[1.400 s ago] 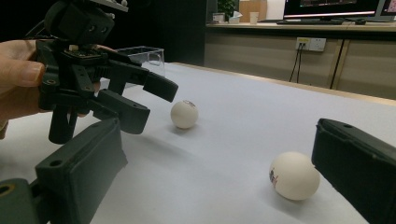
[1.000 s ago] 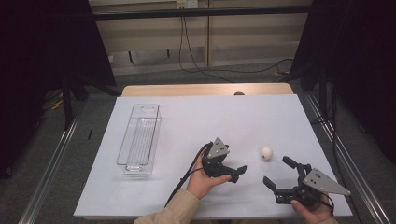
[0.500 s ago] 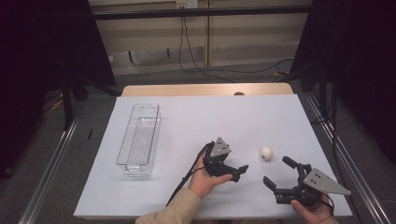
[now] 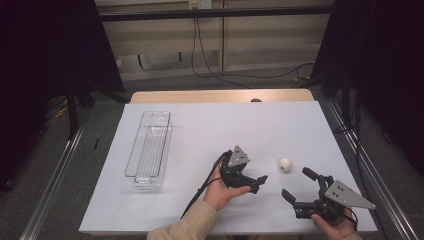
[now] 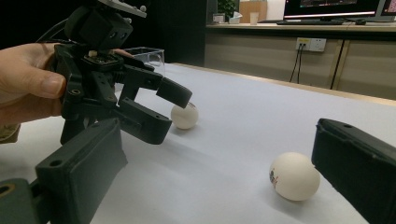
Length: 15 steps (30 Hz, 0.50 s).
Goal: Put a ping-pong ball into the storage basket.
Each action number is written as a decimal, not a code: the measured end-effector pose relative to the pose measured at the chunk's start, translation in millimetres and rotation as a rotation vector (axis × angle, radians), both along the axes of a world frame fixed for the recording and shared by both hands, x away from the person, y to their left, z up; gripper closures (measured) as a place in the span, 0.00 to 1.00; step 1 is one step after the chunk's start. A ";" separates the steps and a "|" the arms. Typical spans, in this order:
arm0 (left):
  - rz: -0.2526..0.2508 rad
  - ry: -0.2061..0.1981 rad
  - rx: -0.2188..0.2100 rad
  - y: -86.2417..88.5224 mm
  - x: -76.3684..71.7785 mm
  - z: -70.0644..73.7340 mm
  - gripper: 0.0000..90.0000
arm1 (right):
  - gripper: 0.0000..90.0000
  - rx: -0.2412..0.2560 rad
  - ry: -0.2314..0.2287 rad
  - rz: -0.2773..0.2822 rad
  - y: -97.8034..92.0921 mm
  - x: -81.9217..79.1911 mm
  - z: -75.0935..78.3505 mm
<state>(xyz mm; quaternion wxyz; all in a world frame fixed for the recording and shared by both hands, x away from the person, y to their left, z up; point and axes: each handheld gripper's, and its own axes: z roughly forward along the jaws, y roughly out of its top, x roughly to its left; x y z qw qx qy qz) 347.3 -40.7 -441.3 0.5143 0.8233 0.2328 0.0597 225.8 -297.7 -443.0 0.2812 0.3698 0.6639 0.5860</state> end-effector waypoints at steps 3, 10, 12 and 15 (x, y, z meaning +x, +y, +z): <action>0.005 0.004 0.005 -0.5 0.8 0.5 0.03 | 0.02 -0.001 0.000 0.001 0.2 0.0 -0.1; 0.004 0.008 0.003 -3.3 2.9 -0.4 0.03 | 0.02 -0.002 0.000 0.004 0.3 0.1 -0.1; 0.005 0.008 0.009 -3.6 3.6 -1.0 0.04 | 0.02 0.000 0.001 0.002 0.3 0.2 -0.1; 0.006 0.011 0.019 -3.9 4.1 -1.6 0.04 | 0.02 0.001 0.001 0.003 0.2 0.1 -0.2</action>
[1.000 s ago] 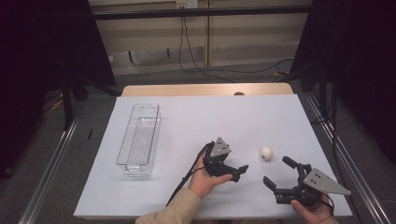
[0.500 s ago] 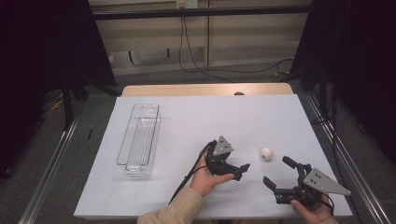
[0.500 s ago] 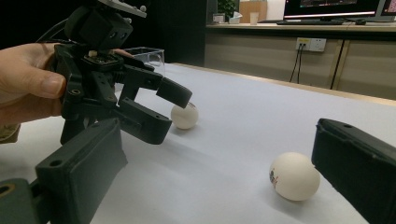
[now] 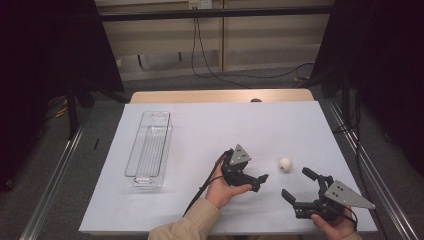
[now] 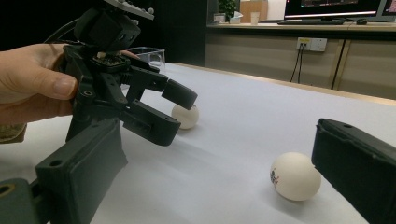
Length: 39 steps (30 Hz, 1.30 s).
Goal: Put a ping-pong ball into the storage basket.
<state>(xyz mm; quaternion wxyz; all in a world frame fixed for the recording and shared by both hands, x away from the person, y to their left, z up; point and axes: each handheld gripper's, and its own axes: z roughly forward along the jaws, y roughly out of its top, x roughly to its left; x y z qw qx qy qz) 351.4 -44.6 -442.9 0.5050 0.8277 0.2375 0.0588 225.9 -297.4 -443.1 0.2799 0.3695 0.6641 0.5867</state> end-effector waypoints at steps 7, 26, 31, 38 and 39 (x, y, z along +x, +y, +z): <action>0.003 0.009 0.000 -1.7 1.5 -2.1 0.04 | 0.02 -0.001 -0.001 -0.001 -0.2 0.4 -0.2; -0.007 -0.001 0.008 -13.2 3.4 -2.0 0.04 | 0.02 -0.002 0.003 -0.004 -1.3 1.2 -0.7; -0.005 0.001 0.011 -15.0 3.7 -2.6 0.04 | 0.02 0.001 0.003 -0.007 -1.7 1.2 -0.5; -0.011 0.000 0.016 -16.7 3.6 -3.1 0.04 | 0.02 0.000 0.000 -0.009 -2.1 1.9 -0.7; -0.012 -0.004 0.021 -16.7 3.8 -3.0 0.04 | 0.02 -0.001 -0.001 -0.010 -2.2 2.0 -0.7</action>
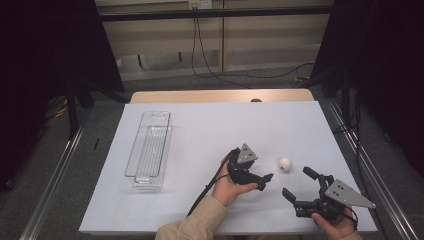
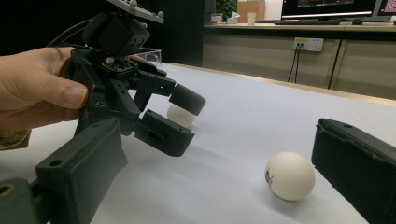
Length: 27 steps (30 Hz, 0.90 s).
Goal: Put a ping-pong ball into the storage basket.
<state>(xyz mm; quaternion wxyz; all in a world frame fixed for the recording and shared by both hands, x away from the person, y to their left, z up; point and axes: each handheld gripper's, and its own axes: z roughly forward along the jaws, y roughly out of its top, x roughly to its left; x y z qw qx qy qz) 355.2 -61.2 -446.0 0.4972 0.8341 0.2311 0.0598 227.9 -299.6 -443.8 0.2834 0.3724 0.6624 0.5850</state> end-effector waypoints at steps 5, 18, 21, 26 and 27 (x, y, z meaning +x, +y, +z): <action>-0.003 0.002 0.000 -0.9 0.3 -0.5 0.04 | 0.02 0.000 0.000 0.001 -0.2 0.5 -0.2; -0.009 0.002 0.001 -6.0 0.9 -0.1 0.04 | 0.02 0.001 -0.001 0.000 0.1 0.2 0.1; -0.006 0.004 0.001 -7.2 0.6 -0.3 0.04 | 0.02 0.001 0.000 0.000 0.2 0.0 0.1; -0.010 0.007 0.006 -8.5 0.9 -0.7 0.04 | 0.02 0.001 -0.002 0.001 0.2 0.1 0.1; -0.010 0.005 0.008 -8.7 1.2 -0.8 0.04 | 0.02 0.001 -0.001 0.001 0.2 0.1 0.1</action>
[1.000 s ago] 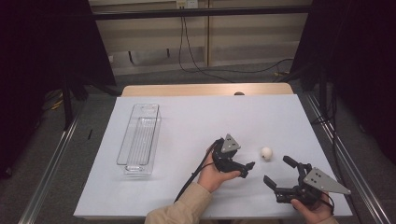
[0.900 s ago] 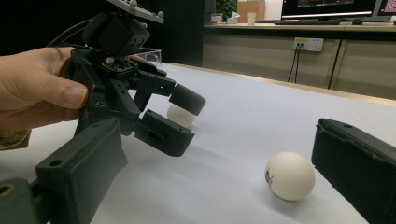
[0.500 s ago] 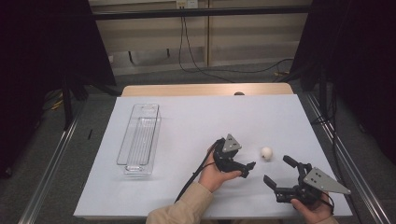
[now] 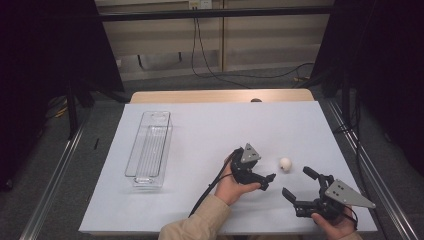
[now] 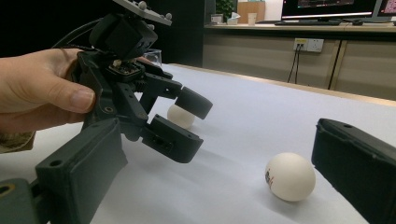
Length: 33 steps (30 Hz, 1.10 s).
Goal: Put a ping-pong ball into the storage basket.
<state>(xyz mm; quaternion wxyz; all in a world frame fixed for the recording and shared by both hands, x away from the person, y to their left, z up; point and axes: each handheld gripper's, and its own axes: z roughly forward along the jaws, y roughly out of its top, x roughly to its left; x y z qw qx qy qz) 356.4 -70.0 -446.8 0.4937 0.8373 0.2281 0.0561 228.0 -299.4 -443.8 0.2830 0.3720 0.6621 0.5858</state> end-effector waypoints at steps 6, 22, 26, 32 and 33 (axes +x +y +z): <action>0.001 0.003 -0.005 -3.4 0.6 -0.6 0.04 | 0.02 -0.001 -0.002 0.000 0.0 -0.1 0.2; -0.004 -0.001 -0.013 -11.5 1.6 -2.9 0.05 | 0.02 -0.002 -0.002 0.001 -0.1 -0.2 0.2; -0.005 0.002 -0.011 -14.2 1.9 -2.2 0.05 | 0.02 -0.003 -0.002 0.001 -0.1 -0.2 0.3; -0.011 0.002 -0.009 -18.3 3.1 -1.8 0.05 | 0.02 -0.005 -0.002 0.002 -0.1 -0.2 0.2; -0.011 0.006 -0.010 -18.9 3.2 -1.8 0.05 | 0.02 -0.005 -0.002 0.003 -0.1 -0.2 0.2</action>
